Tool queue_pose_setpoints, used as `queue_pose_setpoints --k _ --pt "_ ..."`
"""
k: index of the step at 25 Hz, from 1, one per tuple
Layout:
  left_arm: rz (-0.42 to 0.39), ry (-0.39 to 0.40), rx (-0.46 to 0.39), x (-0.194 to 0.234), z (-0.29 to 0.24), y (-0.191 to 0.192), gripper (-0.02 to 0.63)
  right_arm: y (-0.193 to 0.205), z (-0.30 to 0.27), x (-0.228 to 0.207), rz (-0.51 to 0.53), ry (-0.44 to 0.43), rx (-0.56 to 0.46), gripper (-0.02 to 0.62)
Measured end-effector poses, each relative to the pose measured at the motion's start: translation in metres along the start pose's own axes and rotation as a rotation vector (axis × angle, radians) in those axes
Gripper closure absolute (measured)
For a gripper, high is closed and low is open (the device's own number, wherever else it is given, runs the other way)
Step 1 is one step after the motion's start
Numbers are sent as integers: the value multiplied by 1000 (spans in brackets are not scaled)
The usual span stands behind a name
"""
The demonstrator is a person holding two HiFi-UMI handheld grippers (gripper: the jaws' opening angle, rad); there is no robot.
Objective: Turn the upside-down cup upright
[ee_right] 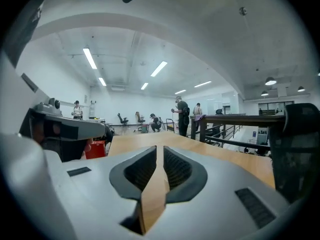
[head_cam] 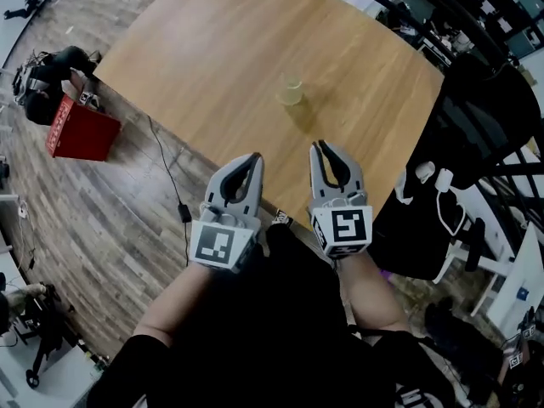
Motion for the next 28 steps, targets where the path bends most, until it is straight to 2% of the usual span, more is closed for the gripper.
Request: queue_pose_setpoints --k 2,4,5,9,13,20,24,26,28 --pt "6 -22 -5 16 -32 -1 598 14 -36 -16 -16 -55 0 571" --pt "18 -44 -5 36 -66 2 597 33 -78 -30 -46 -118 7 399" --pt "24 -52 -2 48 -83 5 598 43 -102 -37 -56 -141 12 374" --pt "22 -56 30 95 -144 28 597 86 -189 -57 -71 -186 23 331" --pt "47 -46 49 132 -174 60 597 126 -247 -50 -88 -217 33 265" --pt "88 -43 106 177 -200 108 597 152 -301 -36 41 -198 84 258" --pt "70 -28 116 188 -209 119 597 153 -304 -39 15 -179 75 259" --pt "58 14 131 187 -215 122 597 148 -299 -46 -5 -171 64 261" --pt "73 97 169 186 -223 125 515 135 -293 -54 -20 -169 38 261"
Point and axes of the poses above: the fingertips, and each gripper's own axes: z backward along the fingers, x to its left, y out of its underside, the point moved 9 cm from there along z, backward along the fingers, and after that the axes turned 15 degrees about z, right-handed, at the moved point
